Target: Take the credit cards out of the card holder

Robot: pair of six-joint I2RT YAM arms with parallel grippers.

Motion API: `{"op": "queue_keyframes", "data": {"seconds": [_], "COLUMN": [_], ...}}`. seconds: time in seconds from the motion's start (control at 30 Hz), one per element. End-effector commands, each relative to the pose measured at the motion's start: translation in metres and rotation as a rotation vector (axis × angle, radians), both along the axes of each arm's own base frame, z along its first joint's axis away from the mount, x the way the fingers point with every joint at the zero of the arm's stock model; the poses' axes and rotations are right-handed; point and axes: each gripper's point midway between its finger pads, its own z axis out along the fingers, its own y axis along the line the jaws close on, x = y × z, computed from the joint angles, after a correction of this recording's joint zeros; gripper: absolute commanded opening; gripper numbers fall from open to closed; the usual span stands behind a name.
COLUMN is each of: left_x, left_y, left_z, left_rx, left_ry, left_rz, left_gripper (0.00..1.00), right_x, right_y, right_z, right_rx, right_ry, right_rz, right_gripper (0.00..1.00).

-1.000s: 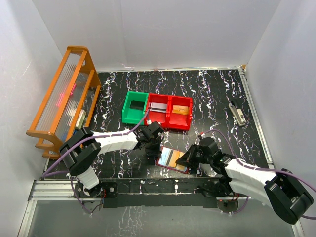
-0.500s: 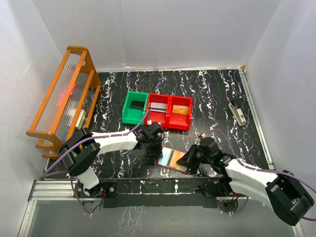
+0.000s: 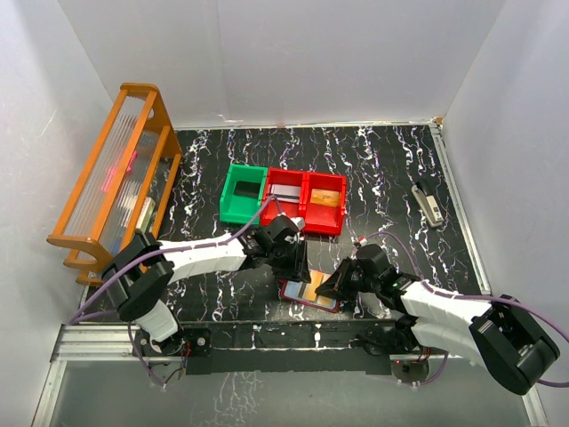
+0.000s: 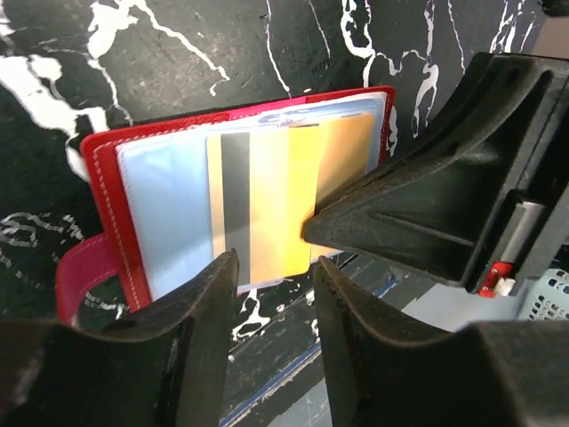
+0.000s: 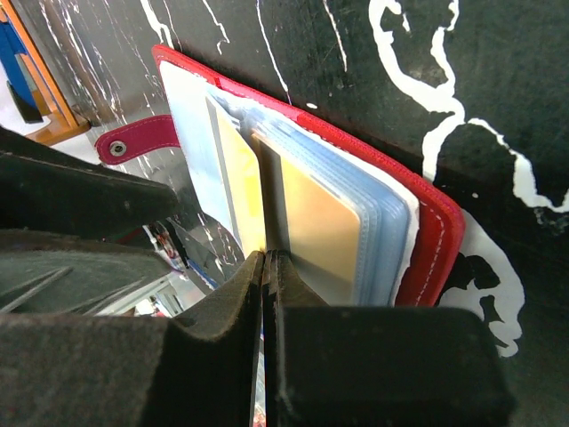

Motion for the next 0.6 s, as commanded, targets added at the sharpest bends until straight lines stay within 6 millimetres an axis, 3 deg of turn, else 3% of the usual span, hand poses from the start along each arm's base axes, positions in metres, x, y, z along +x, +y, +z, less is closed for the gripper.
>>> {"op": "queue_keyframes", "data": {"seconds": [0.0,0.27,0.4,0.57], "left_x": [-0.009,-0.015,-0.016,-0.018], "left_y": [-0.01,0.025,0.043,0.047], "left_z": [-0.012,-0.056,-0.063,-0.064], "left_rx": [-0.005,0.166,0.249,0.256], "left_ry": [0.057,0.103,0.094,0.094], "left_rz": [-0.044,0.034,0.05,0.053], "left_gripper": [0.35,0.17,0.13,0.1], "right_x": [0.009,0.01,0.011,0.012], "right_y": [-0.002,-0.004,-0.006,-0.004], "right_z": [0.003,0.005,0.007,0.012], "right_rx": [-0.016,-0.026,-0.04,-0.017], "right_ry": [-0.04,-0.049,-0.055,-0.066], "right_rz": [-0.022,-0.023,-0.025,-0.031], "right_gripper": [0.0,0.0,0.0,0.0]}}
